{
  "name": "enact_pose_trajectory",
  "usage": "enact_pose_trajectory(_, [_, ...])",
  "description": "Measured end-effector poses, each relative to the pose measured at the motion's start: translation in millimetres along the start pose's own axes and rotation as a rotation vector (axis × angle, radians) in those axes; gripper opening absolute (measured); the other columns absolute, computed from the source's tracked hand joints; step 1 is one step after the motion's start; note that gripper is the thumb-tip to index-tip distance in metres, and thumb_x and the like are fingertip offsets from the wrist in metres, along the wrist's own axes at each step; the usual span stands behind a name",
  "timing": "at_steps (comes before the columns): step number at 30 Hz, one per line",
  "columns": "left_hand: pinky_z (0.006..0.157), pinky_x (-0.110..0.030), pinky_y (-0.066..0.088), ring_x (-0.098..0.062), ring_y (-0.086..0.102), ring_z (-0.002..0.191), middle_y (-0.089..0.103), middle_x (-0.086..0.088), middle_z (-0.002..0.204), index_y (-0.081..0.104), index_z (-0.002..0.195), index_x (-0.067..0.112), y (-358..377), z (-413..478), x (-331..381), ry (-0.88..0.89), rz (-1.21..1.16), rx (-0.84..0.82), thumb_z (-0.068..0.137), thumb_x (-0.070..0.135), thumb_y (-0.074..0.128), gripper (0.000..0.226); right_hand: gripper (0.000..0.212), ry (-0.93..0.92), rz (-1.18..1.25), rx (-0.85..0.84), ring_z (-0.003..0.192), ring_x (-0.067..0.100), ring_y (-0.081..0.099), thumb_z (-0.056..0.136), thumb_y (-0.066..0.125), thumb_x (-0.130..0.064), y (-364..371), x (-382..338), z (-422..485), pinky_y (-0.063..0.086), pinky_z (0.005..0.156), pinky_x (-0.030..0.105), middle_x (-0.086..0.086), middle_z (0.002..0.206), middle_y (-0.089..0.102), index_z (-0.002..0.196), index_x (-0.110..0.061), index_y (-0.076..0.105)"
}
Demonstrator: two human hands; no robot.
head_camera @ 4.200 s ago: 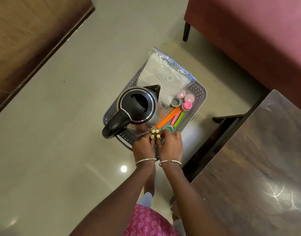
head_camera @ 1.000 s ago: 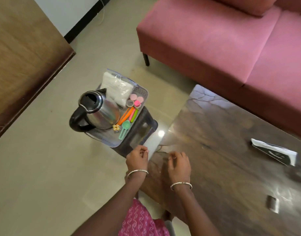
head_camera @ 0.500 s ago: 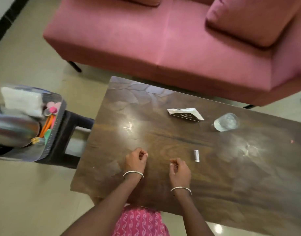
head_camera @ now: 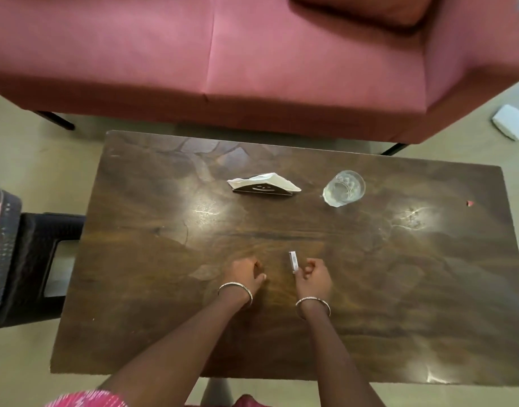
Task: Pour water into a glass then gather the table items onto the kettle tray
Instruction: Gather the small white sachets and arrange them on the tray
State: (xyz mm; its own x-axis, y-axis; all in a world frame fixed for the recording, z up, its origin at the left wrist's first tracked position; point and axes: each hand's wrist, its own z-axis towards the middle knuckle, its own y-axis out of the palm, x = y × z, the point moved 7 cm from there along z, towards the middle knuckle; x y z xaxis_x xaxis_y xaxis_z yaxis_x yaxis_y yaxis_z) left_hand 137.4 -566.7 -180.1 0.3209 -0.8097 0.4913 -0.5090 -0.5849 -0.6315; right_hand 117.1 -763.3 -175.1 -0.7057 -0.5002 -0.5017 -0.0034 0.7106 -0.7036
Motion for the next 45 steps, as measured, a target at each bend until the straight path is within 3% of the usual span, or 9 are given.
enact_pose_trajectory(10, [0.086,-0.028,0.050,-0.016,0.063,0.091,0.068,0.004,0.098,0.066,0.103,0.020,12,19,-12,-0.018,-0.026,-0.023,0.084,0.027,0.068,0.021,0.017,-0.059,-0.179,-0.064,0.095,0.029,0.063,0.083,0.072,-0.016,29,3,32,0.047,0.082,0.035,0.011,0.101,0.067,0.097,-0.009,0.065])
enact_pose_trajectory(17, [0.078,-0.021,0.050,-0.010,0.062,0.079,0.070,0.000,0.087,0.073,0.098,0.013,-10,-7,-24,-0.166,-0.533,0.107,0.084,0.017,0.070,0.014,0.023,0.269,0.606,-0.244,0.070,0.023,0.066,0.079,0.075,0.005,49,-9,-23,0.060,0.062,0.026,0.024,0.086,0.070,0.100,0.012,0.066])
enact_pose_trajectory(20, [0.077,-0.036,0.057,-0.019,0.063,0.080,0.067,-0.009,0.086,0.070,0.103,0.007,-21,-26,-34,-0.239,-0.865,0.042,0.088,0.014,0.067,0.016,0.014,0.260,0.760,-0.361,0.069,0.015,0.068,0.081,0.072,0.007,58,-35,-61,0.057,0.059,0.019,0.011,0.080,0.073,0.095,0.003,0.070])
enact_pose_trajectory(22, [0.066,-0.027,0.057,-0.017,0.065,0.078,0.069,-0.007,0.084,0.070,0.103,0.006,-35,-40,-49,-0.253,-1.000,0.030,0.089,0.014,0.066,0.017,0.014,0.234,0.793,-0.435,0.071,0.014,0.070,0.082,0.072,0.005,68,-55,-88,0.058,0.063,0.021,0.008,0.081,0.075,0.092,-0.003,0.071])
enact_pose_trajectory(26, [0.049,-0.017,0.047,-0.013,0.060,0.062,0.068,-0.009,0.076,0.072,0.094,0.006,-77,-68,-94,-0.287,-1.134,0.100,0.084,0.010,0.071,0.010,0.021,0.183,0.762,-0.578,0.075,0.020,0.069,0.083,0.071,0.005,97,-93,-137,0.059,0.067,0.021,0.016,0.086,0.073,0.104,0.005,0.069])
enact_pose_trajectory(30, [0.060,-0.029,0.051,-0.020,0.061,0.068,0.069,-0.016,0.081,0.072,0.093,0.002,-115,-96,-147,-0.344,-1.274,0.144,0.080,0.007,0.075,0.014,0.029,0.092,0.660,-0.667,0.070,0.020,0.070,0.079,0.074,0.007,130,-133,-181,0.059,0.065,0.022,0.020,0.083,0.071,0.106,0.011,0.064])
enact_pose_trajectory(35, [0.049,-0.022,0.053,-0.012,0.068,0.059,0.070,-0.014,0.081,0.068,0.093,-0.003,-161,-137,-215,-0.370,-1.441,0.251,0.082,0.002,0.071,0.013,0.023,0.003,0.522,-0.698,0.063,0.017,0.067,0.083,0.074,-0.001,178,-177,-238,0.055,0.059,0.021,0.021,0.082,0.070,0.102,0.008,0.064])
enact_pose_trajectory(40, [0.065,-0.033,0.057,-0.024,0.065,0.073,0.070,-0.020,0.085,0.071,0.094,-0.001,-199,-183,-312,-0.501,-1.428,0.433,0.081,0.007,0.073,0.015,0.014,-0.011,0.400,-0.739,0.059,0.013,0.062,0.087,0.069,-0.001,242,-200,-302,0.054,0.056,0.020,0.012,0.071,0.066,0.101,0.002,0.066])
enact_pose_trajectory(45, [0.053,-0.022,0.058,-0.024,0.062,0.068,0.067,-0.017,0.080,0.069,0.092,-0.002,-229,-218,-419,-0.656,-1.378,0.619,0.081,0.006,0.074,0.015,0.006,-0.043,0.308,-0.795,0.062,0.015,0.062,0.091,0.065,-0.005,306,-225,-356,0.051,0.053,0.022,0.011,0.075,0.070,0.096,-0.007,0.069])
